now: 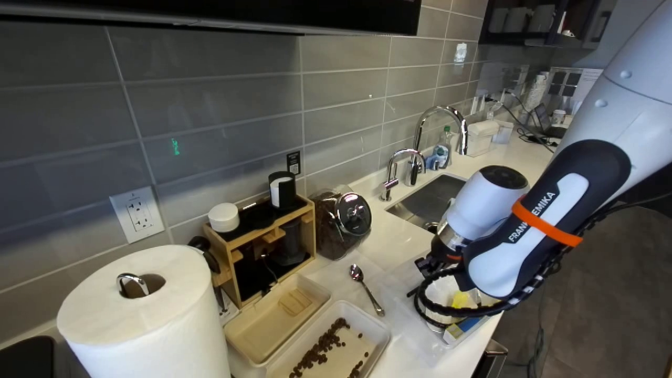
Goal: Remove the plastic from the bucket and put it on the table
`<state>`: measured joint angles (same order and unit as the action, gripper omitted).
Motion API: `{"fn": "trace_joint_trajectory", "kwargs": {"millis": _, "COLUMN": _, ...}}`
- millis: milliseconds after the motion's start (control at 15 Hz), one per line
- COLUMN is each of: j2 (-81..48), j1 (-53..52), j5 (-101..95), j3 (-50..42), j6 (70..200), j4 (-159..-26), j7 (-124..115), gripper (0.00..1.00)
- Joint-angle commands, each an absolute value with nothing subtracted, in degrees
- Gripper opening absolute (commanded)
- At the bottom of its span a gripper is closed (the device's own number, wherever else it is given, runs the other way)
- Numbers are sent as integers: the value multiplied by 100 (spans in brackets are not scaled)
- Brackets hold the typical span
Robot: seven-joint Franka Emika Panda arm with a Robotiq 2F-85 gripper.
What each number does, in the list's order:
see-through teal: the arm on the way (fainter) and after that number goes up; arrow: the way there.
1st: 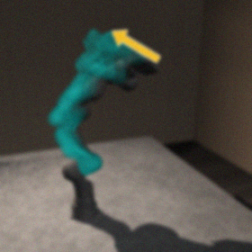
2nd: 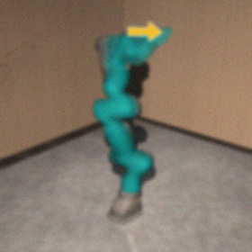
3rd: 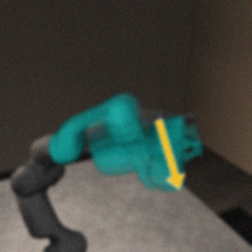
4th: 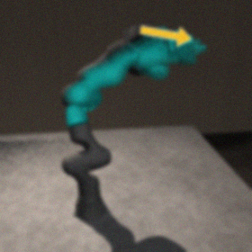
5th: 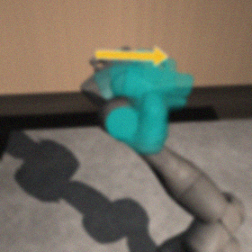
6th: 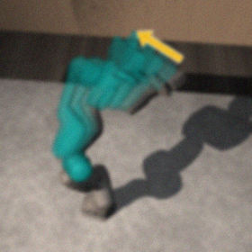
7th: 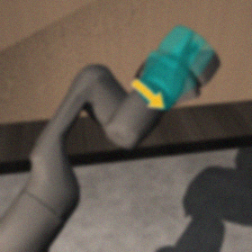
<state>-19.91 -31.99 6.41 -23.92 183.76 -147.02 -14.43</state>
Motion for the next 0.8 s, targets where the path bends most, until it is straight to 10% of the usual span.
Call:
{"fn": "trace_joint_trajectory", "kwargs": {"millis": 0, "j2": -933, "j1": -3563, "j5": 339, "j3": -2867, "j6": 17917, "j4": -15251, "j7": -1078, "gripper": 0}}
{"fn": "trace_joint_trajectory", "kwargs": {"millis": 733, "j2": -397, "j1": -5735, "j5": -3404, "j3": -5731, "j6": 16874, "j4": -13934, "j7": -1349, "gripper": 0}}
